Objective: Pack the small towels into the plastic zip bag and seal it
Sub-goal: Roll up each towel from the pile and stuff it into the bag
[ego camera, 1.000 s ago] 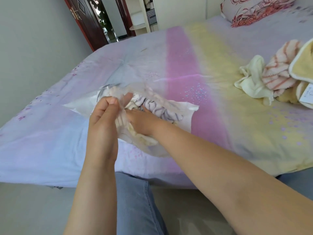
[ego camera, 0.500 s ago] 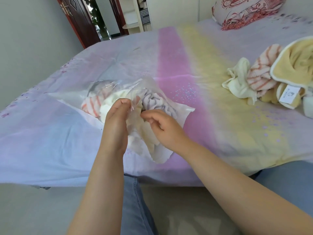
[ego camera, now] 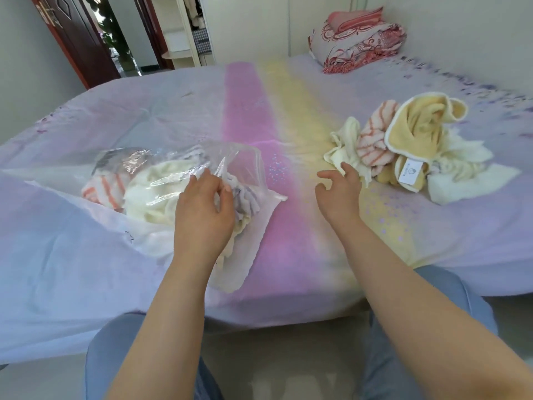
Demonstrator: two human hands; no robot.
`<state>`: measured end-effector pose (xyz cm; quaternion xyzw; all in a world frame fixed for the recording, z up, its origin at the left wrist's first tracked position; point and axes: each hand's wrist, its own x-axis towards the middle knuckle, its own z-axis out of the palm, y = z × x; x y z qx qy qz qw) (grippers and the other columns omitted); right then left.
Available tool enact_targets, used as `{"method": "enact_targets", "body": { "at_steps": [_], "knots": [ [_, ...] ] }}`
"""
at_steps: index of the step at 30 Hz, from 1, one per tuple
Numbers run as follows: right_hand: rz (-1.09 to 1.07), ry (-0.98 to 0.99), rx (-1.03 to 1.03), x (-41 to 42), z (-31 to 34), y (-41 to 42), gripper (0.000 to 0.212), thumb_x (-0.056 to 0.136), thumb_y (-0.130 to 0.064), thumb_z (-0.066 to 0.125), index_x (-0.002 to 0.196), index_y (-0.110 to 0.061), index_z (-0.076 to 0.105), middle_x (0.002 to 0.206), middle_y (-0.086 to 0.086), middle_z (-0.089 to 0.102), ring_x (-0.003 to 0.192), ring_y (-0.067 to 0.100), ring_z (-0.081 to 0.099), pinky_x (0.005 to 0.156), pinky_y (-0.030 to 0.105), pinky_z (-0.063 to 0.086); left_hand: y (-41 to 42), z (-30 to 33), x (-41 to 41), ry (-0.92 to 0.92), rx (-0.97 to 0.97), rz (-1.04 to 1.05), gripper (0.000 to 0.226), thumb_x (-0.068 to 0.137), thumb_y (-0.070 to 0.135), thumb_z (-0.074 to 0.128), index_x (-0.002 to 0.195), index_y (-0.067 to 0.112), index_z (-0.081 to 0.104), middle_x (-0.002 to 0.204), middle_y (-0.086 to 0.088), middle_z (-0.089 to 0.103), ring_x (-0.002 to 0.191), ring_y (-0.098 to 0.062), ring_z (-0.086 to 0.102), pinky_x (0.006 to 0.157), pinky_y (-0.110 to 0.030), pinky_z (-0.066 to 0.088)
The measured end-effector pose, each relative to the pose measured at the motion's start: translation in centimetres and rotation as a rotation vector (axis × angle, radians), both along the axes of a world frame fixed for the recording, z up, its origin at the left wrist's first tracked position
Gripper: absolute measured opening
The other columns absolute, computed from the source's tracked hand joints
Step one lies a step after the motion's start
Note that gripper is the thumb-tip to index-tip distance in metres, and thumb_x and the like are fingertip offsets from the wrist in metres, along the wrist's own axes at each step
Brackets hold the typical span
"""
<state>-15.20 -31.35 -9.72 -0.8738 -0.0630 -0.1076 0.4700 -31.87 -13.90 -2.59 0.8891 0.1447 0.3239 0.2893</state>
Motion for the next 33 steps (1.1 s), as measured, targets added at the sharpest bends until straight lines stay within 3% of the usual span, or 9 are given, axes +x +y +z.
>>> {"method": "enact_targets", "body": {
  "at_steps": [3,7,10,14,19,21,24,29,33],
  "knots": [
    [-0.152,-0.065,-0.178,2.7,1.7,-2.9,0.033,0.085,-0.013,0.055,0.115,-0.023,0.064,0.159,0.007,0.010,0.141,0.031,0.017,0.112,0.037,0.022,-1.0,-0.2,1.2,-0.070,-0.100,-0.020,0.019,0.100,0.022,0.041,0.088,0.012,0.051,0.101,-0.006,0.061,0.115,-0.034,0.052,0.098,-0.046,0.041],
    [-0.250,-0.032,-0.109,6.5,4.5,-6.5,0.020,0.092,-0.018,0.046,0.107,-0.012,0.059,0.161,0.009,-0.004,0.102,0.019,0.055,0.086,0.032,0.041,-1.8,0.0,2.4,-0.093,-0.148,-0.025,0.020,0.101,0.027,0.039,0.084,0.020,0.047,0.098,-0.005,0.064,0.108,-0.037,0.054,0.094,-0.051,0.043],
    [-0.198,0.224,-0.235,9.0,4.7,-8.5,0.026,0.094,-0.020,0.047,0.110,-0.002,0.056,0.142,0.024,0.042,0.108,0.032,0.057,0.093,0.036,0.037,-2.0,0.1,2.6,-0.112,-0.141,-0.038,0.024,0.100,0.023,0.039,0.079,0.014,0.046,0.073,0.004,0.052,0.085,-0.029,0.051,0.084,-0.046,0.045],
    [-0.182,0.074,-0.231,6.9,4.4,-7.3,0.024,0.089,-0.015,0.050,0.102,-0.003,0.065,0.103,0.018,0.067,0.096,0.036,0.063,0.071,0.034,0.044,-1.7,-0.1,2.7,-0.113,-0.162,-0.041,0.025,0.101,0.023,0.040,0.080,0.010,0.047,0.071,0.016,0.047,0.084,-0.021,0.049,0.087,-0.042,0.043],
    [0.098,-0.080,-0.315,0.1,4.1,-1.6,0.047,0.087,-0.020,0.056,0.132,-0.020,0.044,0.121,0.011,0.063,0.106,0.034,0.060,0.079,0.038,0.045,-1.4,-0.2,2.5,-0.100,-0.188,-0.031,0.026,0.101,0.026,0.039,0.081,0.012,0.046,0.077,-0.003,0.054,0.078,-0.025,0.050,0.071,-0.034,0.039],
    [0.246,-0.029,-0.351,-2.6,3.6,0.4,0.062,0.089,-0.029,0.057,0.144,-0.024,0.031,0.129,0.009,0.059,0.113,0.033,0.058,0.087,0.041,0.047,-1.1,-0.2,2.4,-0.093,-0.208,-0.030,0.024,0.101,0.030,0.039,0.081,0.018,0.047,0.082,0.004,0.056,0.079,-0.017,0.050,0.065,-0.029,0.034],
    [0.346,-0.128,-0.382,-6.3,2.7,2.2,0.055,0.088,-0.041,0.058,0.138,-0.029,0.039,0.119,0.004,0.065,0.108,0.031,0.059,0.084,0.042,0.049,-0.6,-0.3,2.0,-0.085,-0.220,-0.035,0.024,0.101,0.033,0.039,0.081,0.024,0.047,0.078,0.013,0.054,0.072,0.004,0.048,0.061,-0.018,0.033],
    [0.190,-0.218,-0.437,-5.7,0.8,0.8,0.039,0.083,-0.036,0.065,0.118,-0.022,0.059,0.116,0.004,0.054,0.110,0.028,0.050,0.086,0.038,0.041,-0.2,-0.6,1.7,-0.092,-0.228,-0.028,0.025,0.100,0.036,0.039,0.079,0.024,0.046,0.066,0.018,0.050,0.063,0.002,0.047,0.054,-0.011,0.034],
    [-0.157,-0.199,-0.568,-2.4,-0.7,-2.2,0.058,0.070,-0.050,0.069,0.122,-0.028,0.052,0.149,0.010,0.026,0.136,0.039,0.022,0.106,0.057,0.018,-0.1,-0.6,1.5,-0.105,-0.222,-0.035,0.027,0.100,0.037,0.039,0.079,0.022,0.045,0.065,0.015,0.049,0.059,0.000,0.044,0.054,-0.012,0.034]
  ]
}}
